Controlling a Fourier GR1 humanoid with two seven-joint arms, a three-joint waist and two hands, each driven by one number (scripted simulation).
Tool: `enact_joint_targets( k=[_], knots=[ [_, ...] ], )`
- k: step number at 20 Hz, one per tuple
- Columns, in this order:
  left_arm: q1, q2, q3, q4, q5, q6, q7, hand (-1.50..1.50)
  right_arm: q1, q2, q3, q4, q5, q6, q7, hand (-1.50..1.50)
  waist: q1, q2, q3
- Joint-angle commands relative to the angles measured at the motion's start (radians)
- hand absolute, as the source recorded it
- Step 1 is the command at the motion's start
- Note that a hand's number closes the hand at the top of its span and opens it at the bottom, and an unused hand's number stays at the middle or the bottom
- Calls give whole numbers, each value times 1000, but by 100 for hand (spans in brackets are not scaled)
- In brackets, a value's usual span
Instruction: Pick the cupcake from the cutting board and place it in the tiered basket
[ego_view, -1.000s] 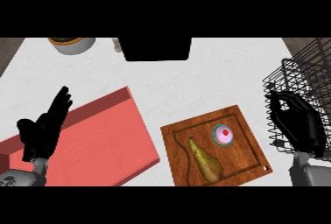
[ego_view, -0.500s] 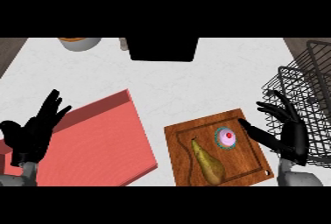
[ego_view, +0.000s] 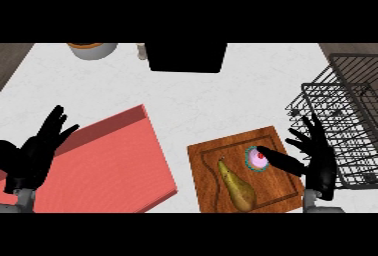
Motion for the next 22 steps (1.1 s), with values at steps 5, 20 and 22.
enact_joint_targets(
  k=[5, 20, 22],
  knots=[
    [89, 54, 18, 79, 11, -56, 34, 0, 24, -39, 62, -143, 90, 69, 452, -150, 3, 34, 55],
    [80, 3, 16, 119, -20, -71, 19, 0, 148, -89, 135, -436, 143, 262, 926, -150, -7, 35, 59],
    [62, -2, 29, 152, -21, -80, 9, 0, 141, -77, 112, -410, 135, 246, 888, -150, -4, 38, 59]
  ],
)
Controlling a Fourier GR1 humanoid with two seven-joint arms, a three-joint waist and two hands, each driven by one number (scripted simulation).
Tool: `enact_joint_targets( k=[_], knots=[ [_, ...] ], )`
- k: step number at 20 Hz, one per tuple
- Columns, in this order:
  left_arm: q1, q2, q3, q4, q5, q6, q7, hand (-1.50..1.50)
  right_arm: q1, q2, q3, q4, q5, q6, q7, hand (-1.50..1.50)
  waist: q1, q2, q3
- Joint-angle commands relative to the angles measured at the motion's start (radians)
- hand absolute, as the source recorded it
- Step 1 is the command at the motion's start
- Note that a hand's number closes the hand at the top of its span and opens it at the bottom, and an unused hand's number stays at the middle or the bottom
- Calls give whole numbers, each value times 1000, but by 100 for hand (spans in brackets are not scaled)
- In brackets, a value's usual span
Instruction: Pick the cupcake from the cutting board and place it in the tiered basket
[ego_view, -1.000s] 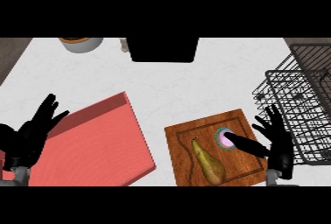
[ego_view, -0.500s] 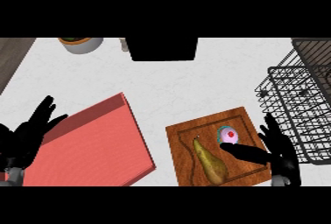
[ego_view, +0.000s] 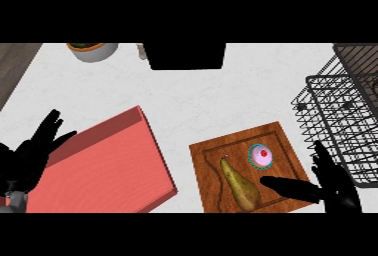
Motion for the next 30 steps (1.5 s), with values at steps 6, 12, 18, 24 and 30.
enact_joint_targets(
  k=[6, 12, 18, 24, 30],
  knots=[
    [77, -2, 3, 70, -25, -9, 32, 0, 48, 39, 7, -76, -34, 27, 88, -150, 12, 11, -11],
    [59, -32, -11, 57, -64, 19, 42, 0, 116, 96, 40, 6, -8, -32, -65, -150, 11, 12, -10],
    [37, -30, 16, 116, -65, -17, 25, 0, 102, 112, 46, 28, 12, -33, -78, -150, 9, 14, -11],
    [88, -11, 29, 19, -60, -38, 63, 0, 24, 124, -10, 150, -11, -48, -151, -150, 19, 12, -10],
    [66, -44, 18, 42, -91, -21, 63, 0, -27, 140, -52, 274, -50, -56, -241, -150, 18, 13, -9]
  ],
)
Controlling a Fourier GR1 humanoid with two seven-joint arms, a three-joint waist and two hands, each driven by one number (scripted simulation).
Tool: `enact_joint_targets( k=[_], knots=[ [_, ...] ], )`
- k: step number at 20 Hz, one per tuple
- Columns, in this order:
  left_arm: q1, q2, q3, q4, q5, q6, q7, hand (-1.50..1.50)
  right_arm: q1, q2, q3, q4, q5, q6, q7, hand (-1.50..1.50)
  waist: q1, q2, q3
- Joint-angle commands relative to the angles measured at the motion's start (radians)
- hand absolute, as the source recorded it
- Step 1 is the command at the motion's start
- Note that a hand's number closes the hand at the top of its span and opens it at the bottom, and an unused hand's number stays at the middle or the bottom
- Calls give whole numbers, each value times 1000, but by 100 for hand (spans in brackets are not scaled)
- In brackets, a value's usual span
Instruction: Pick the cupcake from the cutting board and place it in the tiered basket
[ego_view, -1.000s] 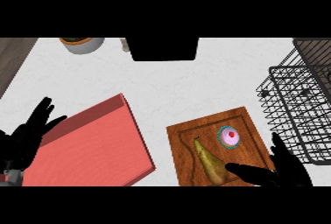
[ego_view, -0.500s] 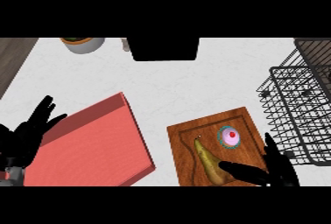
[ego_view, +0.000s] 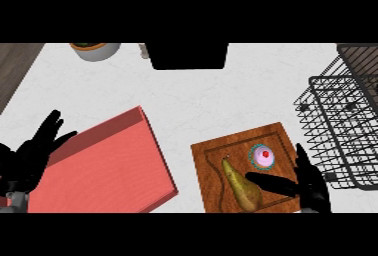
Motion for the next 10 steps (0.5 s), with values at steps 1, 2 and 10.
enact_joint_targets(
  k=[1, 2, 10],
  knots=[
    [62, 14, -6, 4, -24, 5, 78, 0, -8, 13, -11, 37, -20, -4, -29, -150, 6, 9, -13],
    [52, 3, -3, 86, -16, -17, 51, 0, -45, 8, -21, 43, -16, 0, -1, -150, 3, 12, -14],
    [46, 3, 31, 101, -23, -43, 29, 0, -130, 22, 3, 206, -51, -61, -76, -150, 7, 13, -14]
  ],
)
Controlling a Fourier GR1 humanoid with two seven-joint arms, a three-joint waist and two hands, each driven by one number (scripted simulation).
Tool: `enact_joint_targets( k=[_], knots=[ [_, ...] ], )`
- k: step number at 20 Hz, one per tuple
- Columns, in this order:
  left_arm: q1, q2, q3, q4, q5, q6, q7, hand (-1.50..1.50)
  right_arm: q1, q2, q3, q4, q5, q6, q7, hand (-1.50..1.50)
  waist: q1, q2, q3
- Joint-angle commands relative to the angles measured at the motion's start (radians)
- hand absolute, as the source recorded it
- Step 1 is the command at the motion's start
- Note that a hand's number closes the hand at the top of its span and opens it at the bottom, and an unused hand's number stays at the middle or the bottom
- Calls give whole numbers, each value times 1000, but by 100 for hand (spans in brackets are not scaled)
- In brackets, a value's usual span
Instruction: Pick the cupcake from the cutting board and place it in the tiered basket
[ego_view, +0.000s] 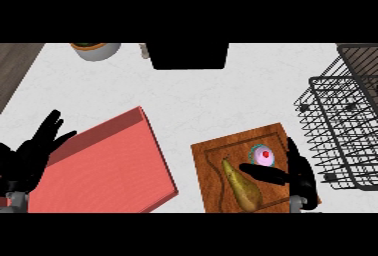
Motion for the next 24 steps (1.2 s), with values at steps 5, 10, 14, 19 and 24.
enact_joint_targets(
  k=[5, 10, 14, 19, 24],
  knots=[
    [-11, 12, 16, 110, -19, -24, 65, 0, -68, 5, 4, 168, -77, 2, -138, 150, 2, 15, -10],
    [71, -6, 9, 40, -38, -14, 46, 0, -71, 5, 84, 91, 61, -126, -130, 150, 4, 10, -11],
    [68, -12, 15, 30, -32, -18, 80, 0, -51, 5, 46, 74, 72, -163, -151, 150, -1, 9, -11],
    [43, -27, 12, 70, -59, 2, 46, 0, 46, -45, 295, 46, 255, -112, -204, 150, -9, 8, -15],
    [45, -6, 2, 43, -42, -32, 68, 0, 21, -189, 615, 76, 501, 86, -279, 150, 49, -2, -24]
  ],
)
